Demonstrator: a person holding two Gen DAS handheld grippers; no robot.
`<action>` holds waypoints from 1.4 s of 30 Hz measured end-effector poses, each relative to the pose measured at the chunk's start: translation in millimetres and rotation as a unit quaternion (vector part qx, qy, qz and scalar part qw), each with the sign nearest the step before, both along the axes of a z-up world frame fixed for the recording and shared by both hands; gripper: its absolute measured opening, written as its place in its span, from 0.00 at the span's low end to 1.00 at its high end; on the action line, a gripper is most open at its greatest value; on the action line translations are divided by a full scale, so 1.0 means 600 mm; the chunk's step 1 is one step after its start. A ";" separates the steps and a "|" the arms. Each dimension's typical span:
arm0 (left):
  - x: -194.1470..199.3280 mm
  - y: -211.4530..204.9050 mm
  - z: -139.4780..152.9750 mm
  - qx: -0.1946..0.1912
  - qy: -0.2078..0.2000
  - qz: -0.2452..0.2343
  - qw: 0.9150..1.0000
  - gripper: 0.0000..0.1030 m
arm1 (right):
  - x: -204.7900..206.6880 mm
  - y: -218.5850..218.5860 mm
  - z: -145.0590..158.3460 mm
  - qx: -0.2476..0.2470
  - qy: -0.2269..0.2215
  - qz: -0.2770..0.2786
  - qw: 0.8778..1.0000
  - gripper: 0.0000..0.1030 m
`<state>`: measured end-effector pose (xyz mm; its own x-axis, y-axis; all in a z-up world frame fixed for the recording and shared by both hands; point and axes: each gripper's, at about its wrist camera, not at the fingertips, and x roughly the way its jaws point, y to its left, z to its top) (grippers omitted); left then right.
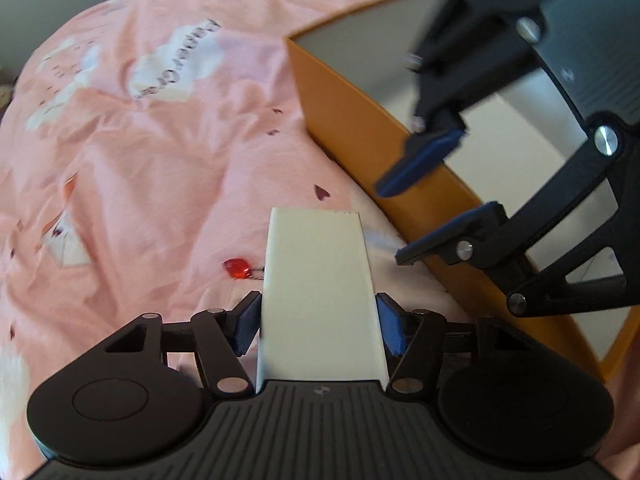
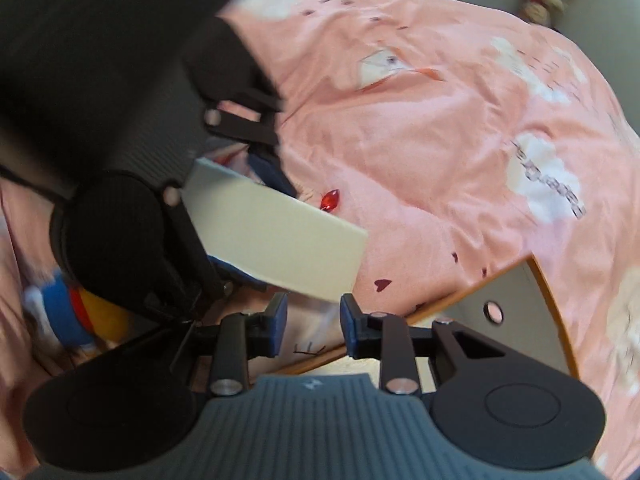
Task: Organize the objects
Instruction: 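Grasp the cream rectangular case with the left tool and lift it, then grasp the small kraft box with the right tool while the left tool holds the cream case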
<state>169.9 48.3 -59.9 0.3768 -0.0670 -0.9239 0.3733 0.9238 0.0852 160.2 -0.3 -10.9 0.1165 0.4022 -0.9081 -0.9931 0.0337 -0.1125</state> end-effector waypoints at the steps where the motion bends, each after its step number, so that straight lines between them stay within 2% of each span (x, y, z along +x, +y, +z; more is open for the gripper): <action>1: -0.002 0.007 0.008 -0.008 -0.008 0.009 1.000 0.68 | -0.003 -0.005 0.007 0.008 0.003 -0.018 1.000 0.29; 6: -0.037 0.000 0.053 -0.026 -0.061 0.048 0.997 0.68 | -0.043 -0.054 0.044 0.068 0.024 -0.114 0.991 0.28; 11: -0.096 -0.017 0.092 -0.032 -0.115 0.084 0.989 0.68 | -0.108 -0.123 0.066 0.138 0.061 -0.185 0.971 0.26; 13: -0.126 -0.024 0.105 -0.045 -0.124 0.100 0.986 0.68 | -0.130 -0.139 0.063 0.148 0.077 -0.208 0.964 0.18; 16: -0.179 -0.037 0.119 -0.042 -0.135 0.118 0.983 0.68 | -0.166 -0.155 0.053 0.151 0.093 -0.227 0.958 0.17; 19: -0.224 -0.054 0.117 -0.036 -0.129 0.118 0.984 0.68 | -0.200 -0.183 0.044 0.141 0.106 -0.247 0.953 0.17; 24: -0.265 -0.068 0.105 -0.034 -0.114 0.115 0.986 0.68 | -0.239 -0.198 0.007 0.104 0.145 -0.272 0.946 0.19; 29: -0.295 -0.074 0.080 -0.014 -0.096 0.116 0.988 0.68 | -0.249 -0.218 -0.023 0.074 0.164 -0.320 0.930 0.21; 31: -0.304 -0.073 0.075 -0.015 -0.099 0.118 0.988 0.68 | -0.242 -0.223 -0.022 0.080 0.158 -0.340 0.924 0.26; 32: -0.307 -0.073 0.074 -0.015 -0.101 0.120 0.987 0.68 | -0.240 -0.221 -0.019 0.082 0.139 -0.348 0.924 0.30; 34: -0.308 -0.073 0.072 -0.008 -0.107 0.125 0.986 0.68 | -0.235 -0.208 -0.022 0.081 0.099 -0.357 0.925 0.63; 35: -0.310 -0.075 0.072 0.001 -0.114 0.126 0.985 0.68 | -0.235 -0.201 -0.027 0.078 0.094 -0.356 0.926 0.64; 37: -0.313 -0.076 0.072 0.008 -0.124 0.126 0.984 0.68 | -0.233 -0.187 -0.045 0.066 0.114 -0.346 0.929 0.60; 42: -0.315 -0.067 0.067 -0.002 -0.122 0.132 0.984 0.68 | -0.228 -0.164 -0.077 0.035 0.117 -0.351 0.929 0.60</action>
